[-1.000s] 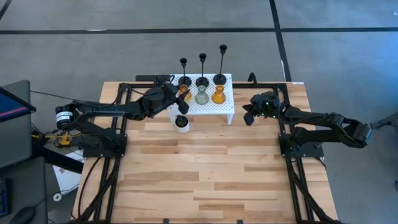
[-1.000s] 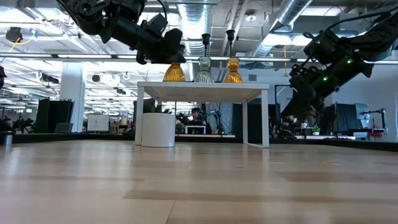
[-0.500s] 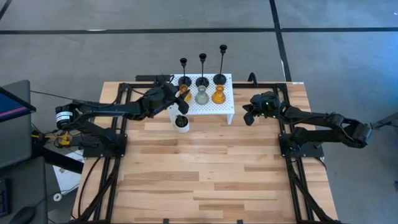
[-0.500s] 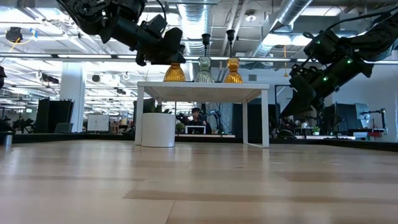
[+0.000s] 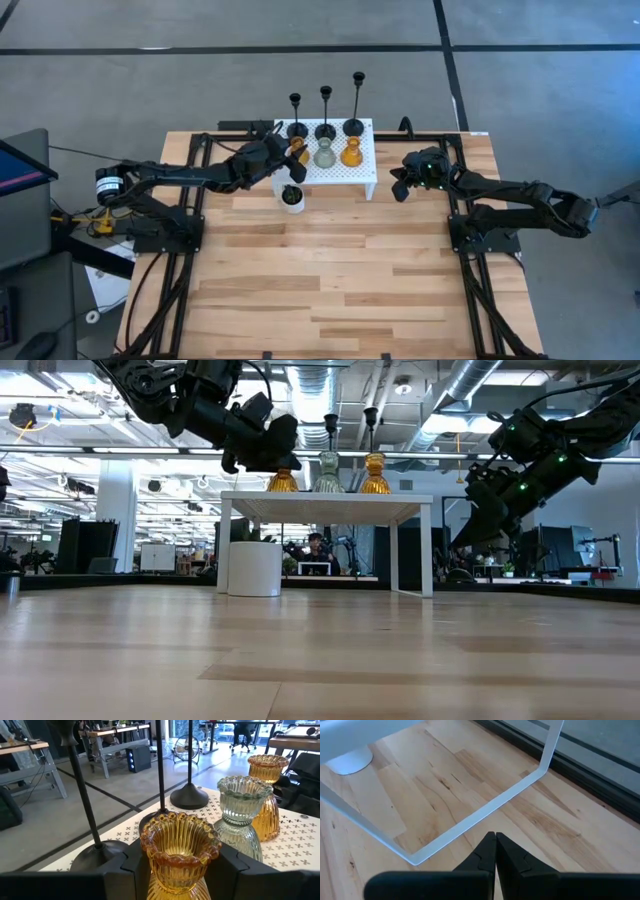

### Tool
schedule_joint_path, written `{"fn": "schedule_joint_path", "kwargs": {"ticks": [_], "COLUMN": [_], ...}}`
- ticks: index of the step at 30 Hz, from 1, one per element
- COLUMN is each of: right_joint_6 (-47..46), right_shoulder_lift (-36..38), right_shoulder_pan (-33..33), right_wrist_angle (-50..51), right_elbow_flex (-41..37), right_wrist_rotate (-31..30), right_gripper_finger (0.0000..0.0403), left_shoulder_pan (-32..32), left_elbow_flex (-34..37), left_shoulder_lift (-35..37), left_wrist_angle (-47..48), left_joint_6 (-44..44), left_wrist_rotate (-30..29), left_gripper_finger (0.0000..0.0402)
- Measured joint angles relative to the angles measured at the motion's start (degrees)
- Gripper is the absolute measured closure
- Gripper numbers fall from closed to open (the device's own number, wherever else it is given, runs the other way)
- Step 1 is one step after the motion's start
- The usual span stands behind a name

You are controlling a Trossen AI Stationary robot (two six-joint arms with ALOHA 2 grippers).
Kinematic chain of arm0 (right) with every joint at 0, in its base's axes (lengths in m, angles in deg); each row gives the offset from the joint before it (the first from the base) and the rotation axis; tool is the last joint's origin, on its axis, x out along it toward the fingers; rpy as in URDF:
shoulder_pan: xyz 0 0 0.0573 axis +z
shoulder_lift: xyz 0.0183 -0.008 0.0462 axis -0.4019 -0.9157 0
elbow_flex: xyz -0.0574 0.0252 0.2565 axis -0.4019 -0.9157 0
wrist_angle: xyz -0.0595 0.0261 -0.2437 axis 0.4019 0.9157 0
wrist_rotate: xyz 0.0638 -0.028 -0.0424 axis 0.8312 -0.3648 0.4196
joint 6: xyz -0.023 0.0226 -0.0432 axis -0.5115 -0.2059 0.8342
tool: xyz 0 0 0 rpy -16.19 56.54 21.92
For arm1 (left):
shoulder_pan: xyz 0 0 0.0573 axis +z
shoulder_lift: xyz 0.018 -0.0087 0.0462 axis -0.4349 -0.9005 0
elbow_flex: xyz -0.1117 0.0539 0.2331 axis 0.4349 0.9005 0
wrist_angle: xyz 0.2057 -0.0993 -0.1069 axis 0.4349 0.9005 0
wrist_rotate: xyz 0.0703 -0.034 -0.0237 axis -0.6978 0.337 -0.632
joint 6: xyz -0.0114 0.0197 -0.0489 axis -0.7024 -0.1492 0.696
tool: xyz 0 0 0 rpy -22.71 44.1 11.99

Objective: Pick & Place candle stick holders
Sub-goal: Put the yellow glass candle holder on the shelf aligned with the other glass candle holders

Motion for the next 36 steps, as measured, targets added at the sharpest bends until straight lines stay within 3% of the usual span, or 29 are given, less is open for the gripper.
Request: {"fn": "schedule_joint_path", "kwargs": {"ticks": [24,36], "right_joint_6": [0.38,0.42], "right_shoulder_lift": [0.00,0.00], "right_shoulder_pan": [0.02,0.00], "right_wrist_angle": [0.03,0.12], "right_elbow_flex": [0.00,0.00], "right_wrist_rotate": [-0.01,0.00], "right_gripper_finger": [0.0403,0.0403], "left_shoulder_pan": [-0.15,-0.17], "left_elbow_flex": [0.09,0.09], "left_shoulder_lift": [-0.22,-0.18], "left_wrist_angle": [-0.31,-0.87], "left_joint_6": [-0.26,-0.37], "left_wrist_rotate": [0.00,0.00], "left_gripper_finger": [0.0203,0.0148]}}
